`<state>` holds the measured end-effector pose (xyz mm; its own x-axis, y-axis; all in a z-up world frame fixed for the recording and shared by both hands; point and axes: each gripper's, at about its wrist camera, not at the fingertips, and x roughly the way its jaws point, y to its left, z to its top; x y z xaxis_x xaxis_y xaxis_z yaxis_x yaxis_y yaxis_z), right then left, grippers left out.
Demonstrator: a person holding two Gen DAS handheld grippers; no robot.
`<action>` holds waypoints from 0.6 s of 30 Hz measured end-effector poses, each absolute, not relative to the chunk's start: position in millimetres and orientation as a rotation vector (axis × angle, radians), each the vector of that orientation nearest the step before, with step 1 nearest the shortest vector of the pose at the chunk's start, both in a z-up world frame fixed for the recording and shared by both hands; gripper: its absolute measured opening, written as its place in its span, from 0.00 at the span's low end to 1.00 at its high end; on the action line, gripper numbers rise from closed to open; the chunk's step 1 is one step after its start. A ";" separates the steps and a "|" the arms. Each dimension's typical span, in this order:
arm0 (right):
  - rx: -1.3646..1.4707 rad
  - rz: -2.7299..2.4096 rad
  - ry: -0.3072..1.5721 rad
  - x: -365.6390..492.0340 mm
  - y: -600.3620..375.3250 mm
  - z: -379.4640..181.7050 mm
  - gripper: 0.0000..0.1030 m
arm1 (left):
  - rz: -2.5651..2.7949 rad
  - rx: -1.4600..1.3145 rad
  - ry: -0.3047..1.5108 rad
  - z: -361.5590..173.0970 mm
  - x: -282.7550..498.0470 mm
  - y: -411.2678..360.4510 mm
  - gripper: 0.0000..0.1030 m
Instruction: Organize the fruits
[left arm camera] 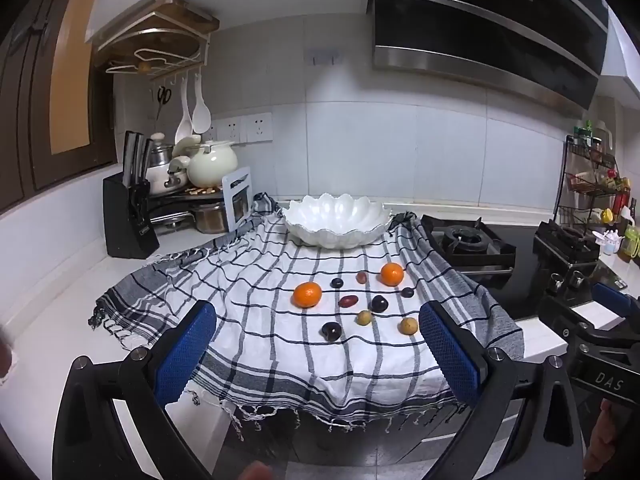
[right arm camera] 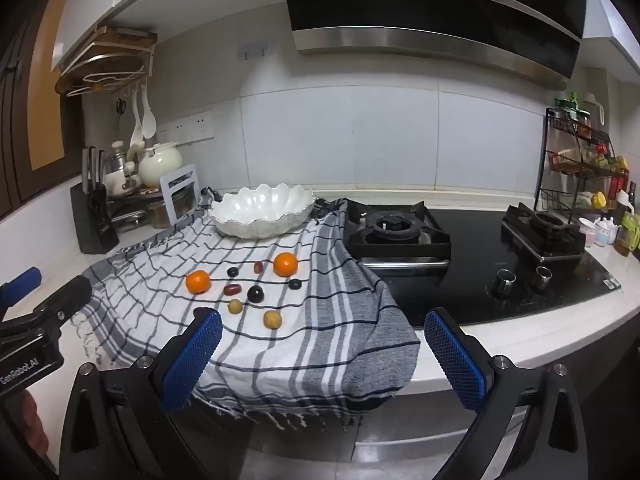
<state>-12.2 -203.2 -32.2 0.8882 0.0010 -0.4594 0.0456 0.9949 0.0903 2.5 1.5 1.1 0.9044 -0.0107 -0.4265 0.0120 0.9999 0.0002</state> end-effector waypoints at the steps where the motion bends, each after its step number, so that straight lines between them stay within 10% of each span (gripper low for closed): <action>1: 0.096 -0.023 0.480 -12.3 -203.3 -32.1 0.99 | -0.011 -0.001 0.428 2.2 1.0 3.1 1.00; 18: 0.086 -0.039 0.463 -15.8 -209.3 -28.6 0.99 | 0.004 0.016 0.401 4.8 -8.7 -6.4 1.00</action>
